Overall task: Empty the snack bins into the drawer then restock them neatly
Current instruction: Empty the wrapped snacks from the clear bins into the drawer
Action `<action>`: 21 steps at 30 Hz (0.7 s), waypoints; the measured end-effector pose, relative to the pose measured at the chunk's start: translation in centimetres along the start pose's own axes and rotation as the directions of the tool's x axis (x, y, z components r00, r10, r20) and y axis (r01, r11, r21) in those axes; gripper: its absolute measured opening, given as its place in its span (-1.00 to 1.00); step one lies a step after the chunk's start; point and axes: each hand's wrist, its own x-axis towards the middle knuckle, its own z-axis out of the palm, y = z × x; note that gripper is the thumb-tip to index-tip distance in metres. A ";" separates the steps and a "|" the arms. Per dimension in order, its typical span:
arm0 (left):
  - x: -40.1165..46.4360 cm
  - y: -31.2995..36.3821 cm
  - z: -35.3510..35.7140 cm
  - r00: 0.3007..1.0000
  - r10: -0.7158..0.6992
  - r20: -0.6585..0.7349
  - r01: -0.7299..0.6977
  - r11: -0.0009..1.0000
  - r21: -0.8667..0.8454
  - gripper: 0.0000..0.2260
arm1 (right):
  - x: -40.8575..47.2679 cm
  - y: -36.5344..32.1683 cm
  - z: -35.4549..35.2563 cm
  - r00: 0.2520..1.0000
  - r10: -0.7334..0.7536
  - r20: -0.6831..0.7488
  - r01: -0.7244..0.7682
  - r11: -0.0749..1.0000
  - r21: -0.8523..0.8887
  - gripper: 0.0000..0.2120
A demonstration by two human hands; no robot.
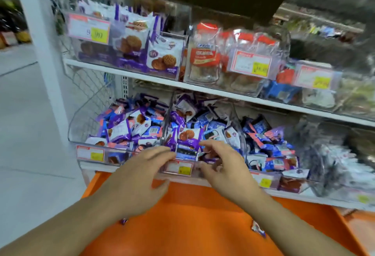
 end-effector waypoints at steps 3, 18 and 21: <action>0.8 -0.8 0.9 1.000 -0.003 -0.015 0.004 1.000 0.020 -0.25 | 3.9 0.3 -0.9 0.999 0.027 0.041 -0.019 0.985 -0.171 -0.24; 2.7 -2.6 0.6 0.999 -0.045 -0.022 0.045 0.999 -0.001 -0.26 | 13.0 2.6 3.4 0.982 0.183 0.053 -0.167 0.959 -0.229 -0.58; 2.5 -2.7 0.4 0.999 -0.038 -0.029 0.037 0.999 -0.032 -0.29 | 11.4 1.8 2.1 0.981 0.191 -0.042 -0.193 0.978 -0.074 -0.59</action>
